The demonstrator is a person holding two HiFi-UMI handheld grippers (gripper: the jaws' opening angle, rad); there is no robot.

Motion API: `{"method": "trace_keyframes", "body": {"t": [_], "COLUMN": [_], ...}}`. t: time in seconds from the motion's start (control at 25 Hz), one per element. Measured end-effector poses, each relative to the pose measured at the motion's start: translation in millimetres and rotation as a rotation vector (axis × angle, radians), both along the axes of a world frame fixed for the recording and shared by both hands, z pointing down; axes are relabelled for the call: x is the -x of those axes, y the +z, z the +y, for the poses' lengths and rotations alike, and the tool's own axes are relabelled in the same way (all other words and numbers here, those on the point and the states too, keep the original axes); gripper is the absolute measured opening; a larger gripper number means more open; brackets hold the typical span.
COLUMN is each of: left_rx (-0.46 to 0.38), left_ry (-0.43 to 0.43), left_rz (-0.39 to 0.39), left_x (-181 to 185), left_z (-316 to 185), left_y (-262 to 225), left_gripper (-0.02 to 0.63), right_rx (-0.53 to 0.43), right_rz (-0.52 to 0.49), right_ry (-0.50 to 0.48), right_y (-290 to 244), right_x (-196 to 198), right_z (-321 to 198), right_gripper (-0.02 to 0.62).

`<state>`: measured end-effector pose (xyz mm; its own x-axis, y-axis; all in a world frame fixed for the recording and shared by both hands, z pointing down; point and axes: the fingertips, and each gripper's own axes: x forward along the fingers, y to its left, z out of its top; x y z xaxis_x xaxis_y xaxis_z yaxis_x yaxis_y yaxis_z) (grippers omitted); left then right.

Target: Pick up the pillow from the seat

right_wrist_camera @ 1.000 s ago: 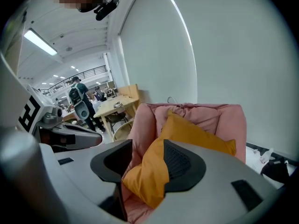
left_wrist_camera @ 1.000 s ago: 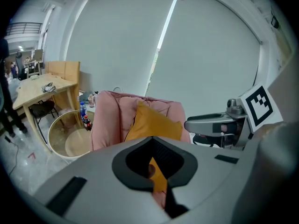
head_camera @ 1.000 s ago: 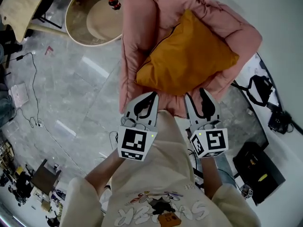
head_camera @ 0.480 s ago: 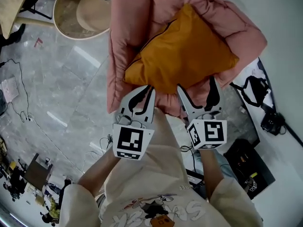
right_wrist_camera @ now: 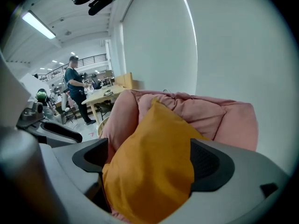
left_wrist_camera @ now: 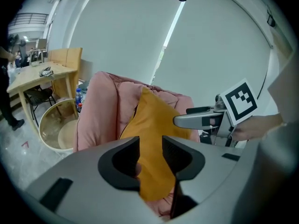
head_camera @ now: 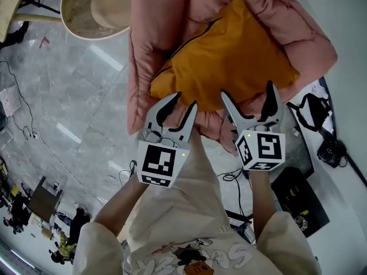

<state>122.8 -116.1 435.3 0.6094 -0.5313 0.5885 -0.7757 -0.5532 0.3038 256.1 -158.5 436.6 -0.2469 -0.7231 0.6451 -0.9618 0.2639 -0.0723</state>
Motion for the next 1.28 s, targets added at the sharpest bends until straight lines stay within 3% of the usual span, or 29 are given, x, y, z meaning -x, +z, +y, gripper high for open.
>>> {"method": "trace_keyframes", "body": {"t": [0.56, 1.28], "left_rx": [0.055, 0.085], "left_ry": [0.034, 0.026], "left_rz": [0.030, 0.018], "left_x": [-24, -37], "left_z": [-14, -29], "left_y": [49, 93], "left_gripper": [0.387, 0.400], "right_rx": [0.022, 0.008], "right_rz": [0.075, 0.171], "right_ry": [-0.015, 0.005], "right_y": [37, 80], "right_x": [-14, -24], "right_z": [-36, -68], "right_gripper": [0.569, 0.572]}}
